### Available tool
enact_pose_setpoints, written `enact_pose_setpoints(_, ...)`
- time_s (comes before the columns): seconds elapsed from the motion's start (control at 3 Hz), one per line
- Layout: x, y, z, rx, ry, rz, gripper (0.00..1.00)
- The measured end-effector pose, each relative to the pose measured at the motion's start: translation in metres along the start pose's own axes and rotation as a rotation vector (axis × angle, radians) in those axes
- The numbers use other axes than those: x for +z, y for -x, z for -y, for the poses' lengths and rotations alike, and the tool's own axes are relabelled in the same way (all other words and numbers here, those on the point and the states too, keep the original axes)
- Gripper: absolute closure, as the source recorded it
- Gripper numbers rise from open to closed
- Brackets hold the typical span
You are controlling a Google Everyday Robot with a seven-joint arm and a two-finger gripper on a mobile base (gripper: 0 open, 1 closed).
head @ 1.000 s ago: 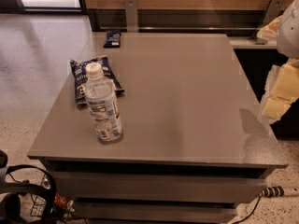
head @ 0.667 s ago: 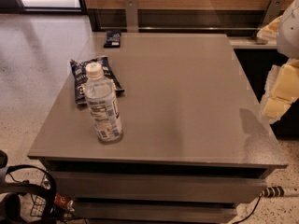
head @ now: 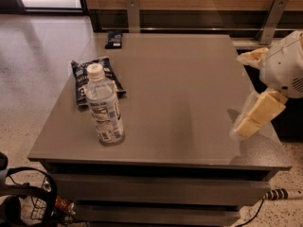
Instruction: Move blue plastic bottle near rxbar blueberry
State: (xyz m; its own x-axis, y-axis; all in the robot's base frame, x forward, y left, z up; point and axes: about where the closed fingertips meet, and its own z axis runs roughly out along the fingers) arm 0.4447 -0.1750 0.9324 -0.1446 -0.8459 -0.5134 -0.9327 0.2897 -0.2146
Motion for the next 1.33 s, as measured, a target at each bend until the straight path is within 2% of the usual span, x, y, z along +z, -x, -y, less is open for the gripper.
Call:
enact_pose_setpoints(0.33,0.029,0.026,-0.009,0.002,0.024,0.197,0.00)
enact_pose_setpoints(0.67,0.040,0.074,-0.018,-0.005,0.081,0.497,0.00)
enact_pose_setpoints(1.0,0.036,0.117,-0.027,0.000,0.167,0.697,0.00)
enact_pose_setpoints(1.33,0.040,0.124,-0.029,-0.012,0.172,0.694,0.00)
